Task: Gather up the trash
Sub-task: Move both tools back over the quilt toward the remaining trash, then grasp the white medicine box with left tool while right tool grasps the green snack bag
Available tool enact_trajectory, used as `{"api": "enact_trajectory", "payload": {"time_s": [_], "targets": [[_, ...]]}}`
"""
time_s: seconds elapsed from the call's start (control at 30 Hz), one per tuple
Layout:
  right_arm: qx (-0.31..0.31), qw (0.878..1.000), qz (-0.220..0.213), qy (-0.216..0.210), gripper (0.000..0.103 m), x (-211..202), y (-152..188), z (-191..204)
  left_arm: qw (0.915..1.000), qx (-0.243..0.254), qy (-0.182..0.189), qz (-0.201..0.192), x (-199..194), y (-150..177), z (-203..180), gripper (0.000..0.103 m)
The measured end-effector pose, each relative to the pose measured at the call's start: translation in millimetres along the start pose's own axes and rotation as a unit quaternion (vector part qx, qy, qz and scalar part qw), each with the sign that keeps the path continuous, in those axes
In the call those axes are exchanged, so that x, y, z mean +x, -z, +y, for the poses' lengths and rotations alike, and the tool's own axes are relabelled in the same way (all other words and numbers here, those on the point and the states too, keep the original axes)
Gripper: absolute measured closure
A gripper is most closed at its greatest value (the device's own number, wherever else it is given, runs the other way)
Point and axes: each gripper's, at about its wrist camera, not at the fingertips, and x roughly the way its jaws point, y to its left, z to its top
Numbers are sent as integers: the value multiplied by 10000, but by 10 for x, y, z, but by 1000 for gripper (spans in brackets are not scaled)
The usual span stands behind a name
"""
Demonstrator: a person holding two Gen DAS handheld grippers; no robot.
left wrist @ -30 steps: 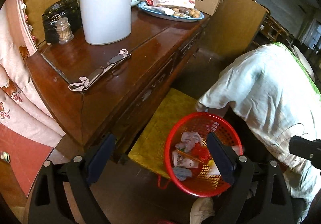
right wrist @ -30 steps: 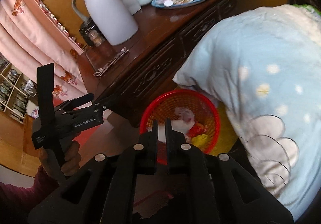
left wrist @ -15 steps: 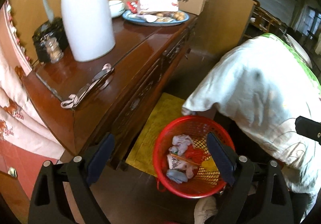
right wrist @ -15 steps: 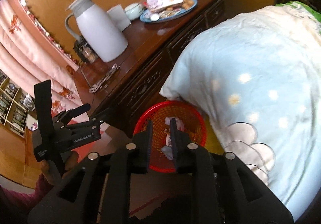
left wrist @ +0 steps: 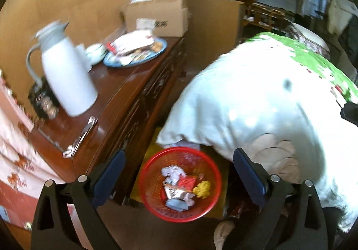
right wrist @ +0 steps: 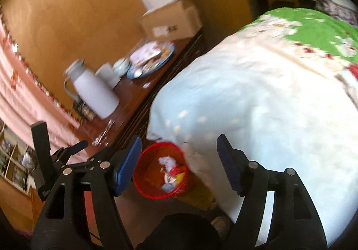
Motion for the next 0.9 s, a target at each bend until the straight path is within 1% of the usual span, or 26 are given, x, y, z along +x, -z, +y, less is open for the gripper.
{"api": "enact_trajectory", "payload": {"time_s": [0.27,0.47,0.57,0.73,0.9], "targets": [[324,9964,-665,417,35,-745,21,-624,9974,634,176,-279,-274,-142,-773,7],[541,9888,-1091,864,33,-1192,104,-1085,9924,1086,319,-474,-407,-205,-1357,6],[664,9847,-1219,1049,33,-1344,156,-1304,9894,1288,432,-510,-427,-241,-1653,6],[907,9790,-1336,1241,33,-1533,225,-1636,9843,1567,584,-573,-417,-279,-2074,6],[1037,9738,-1403,1459,33,-1635,272,-1870,9791,1781,804,-564,-373,-333,-2477,6]]}}
